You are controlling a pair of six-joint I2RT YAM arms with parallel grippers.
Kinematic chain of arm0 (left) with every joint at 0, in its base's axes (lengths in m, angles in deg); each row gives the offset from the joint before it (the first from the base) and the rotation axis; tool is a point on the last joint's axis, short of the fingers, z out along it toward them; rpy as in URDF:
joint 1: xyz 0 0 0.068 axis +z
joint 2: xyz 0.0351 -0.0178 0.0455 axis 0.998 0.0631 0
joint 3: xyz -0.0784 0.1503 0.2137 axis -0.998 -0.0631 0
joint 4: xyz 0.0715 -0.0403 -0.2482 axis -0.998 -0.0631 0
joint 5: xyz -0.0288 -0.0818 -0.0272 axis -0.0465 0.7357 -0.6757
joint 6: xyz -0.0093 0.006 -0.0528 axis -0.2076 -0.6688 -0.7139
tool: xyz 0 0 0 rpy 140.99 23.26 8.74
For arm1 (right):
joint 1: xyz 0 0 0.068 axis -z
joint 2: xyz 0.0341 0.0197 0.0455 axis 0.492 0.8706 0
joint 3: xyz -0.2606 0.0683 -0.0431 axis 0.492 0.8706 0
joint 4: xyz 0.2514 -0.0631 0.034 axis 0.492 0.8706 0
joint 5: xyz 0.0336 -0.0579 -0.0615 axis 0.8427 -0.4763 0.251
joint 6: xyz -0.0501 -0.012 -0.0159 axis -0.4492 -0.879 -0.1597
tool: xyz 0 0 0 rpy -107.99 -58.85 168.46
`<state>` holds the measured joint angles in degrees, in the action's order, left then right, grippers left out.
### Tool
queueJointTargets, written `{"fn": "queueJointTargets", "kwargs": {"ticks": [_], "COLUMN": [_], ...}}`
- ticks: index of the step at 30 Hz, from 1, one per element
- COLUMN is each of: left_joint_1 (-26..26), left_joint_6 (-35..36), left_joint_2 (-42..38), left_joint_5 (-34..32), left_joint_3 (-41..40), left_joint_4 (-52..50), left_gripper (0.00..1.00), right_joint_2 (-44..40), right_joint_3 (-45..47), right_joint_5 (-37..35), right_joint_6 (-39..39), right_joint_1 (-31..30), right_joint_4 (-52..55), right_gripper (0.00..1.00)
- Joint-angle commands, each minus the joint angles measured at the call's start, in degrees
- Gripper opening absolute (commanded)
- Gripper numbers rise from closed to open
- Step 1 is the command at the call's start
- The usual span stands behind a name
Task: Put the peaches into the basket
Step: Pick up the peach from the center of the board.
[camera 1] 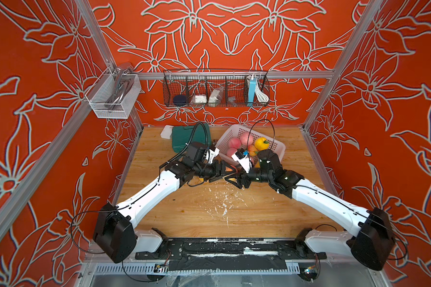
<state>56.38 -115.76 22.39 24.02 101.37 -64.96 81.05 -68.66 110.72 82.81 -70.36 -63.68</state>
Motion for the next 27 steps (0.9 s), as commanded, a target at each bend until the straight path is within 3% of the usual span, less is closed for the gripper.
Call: {"fn": "queueJointTargets", "kwargs": {"ticks": [1,11,15,19,27], "left_joint_1": [-0.1,0.2,1.3,3.2,6.7], "left_joint_6": [-0.2,0.2,0.5,0.9,10.3], "left_joint_2": [-2.0,-1.1,-1.0,-1.1,-2.0], "left_joint_5": [1.8,1.4,0.7,1.0,-5.1], "left_joint_3": [0.0,0.5,0.3,-0.4,1.3], "left_joint_4": [0.9,0.6,-0.1,-0.5,-10.4], "left_gripper": [0.71,0.76,0.86,0.87,0.87], "right_joint_2": [-0.4,-0.1,-0.5,-1.1,-0.7], "right_joint_3": [-1.5,-1.3,-0.7,-0.3,-3.4], "right_joint_5": [-1.6,-2.5,-3.4,-5.0,-12.8], "right_joint_6": [0.2,0.1,-0.2,-0.2,-3.6], "right_joint_1": [-0.2,-0.1,0.1,0.6,2.7], "right_joint_4": [0.2,1.1,1.3,1.9,9.0], "right_gripper": [0.68,0.67,0.67,0.67,0.67]}}
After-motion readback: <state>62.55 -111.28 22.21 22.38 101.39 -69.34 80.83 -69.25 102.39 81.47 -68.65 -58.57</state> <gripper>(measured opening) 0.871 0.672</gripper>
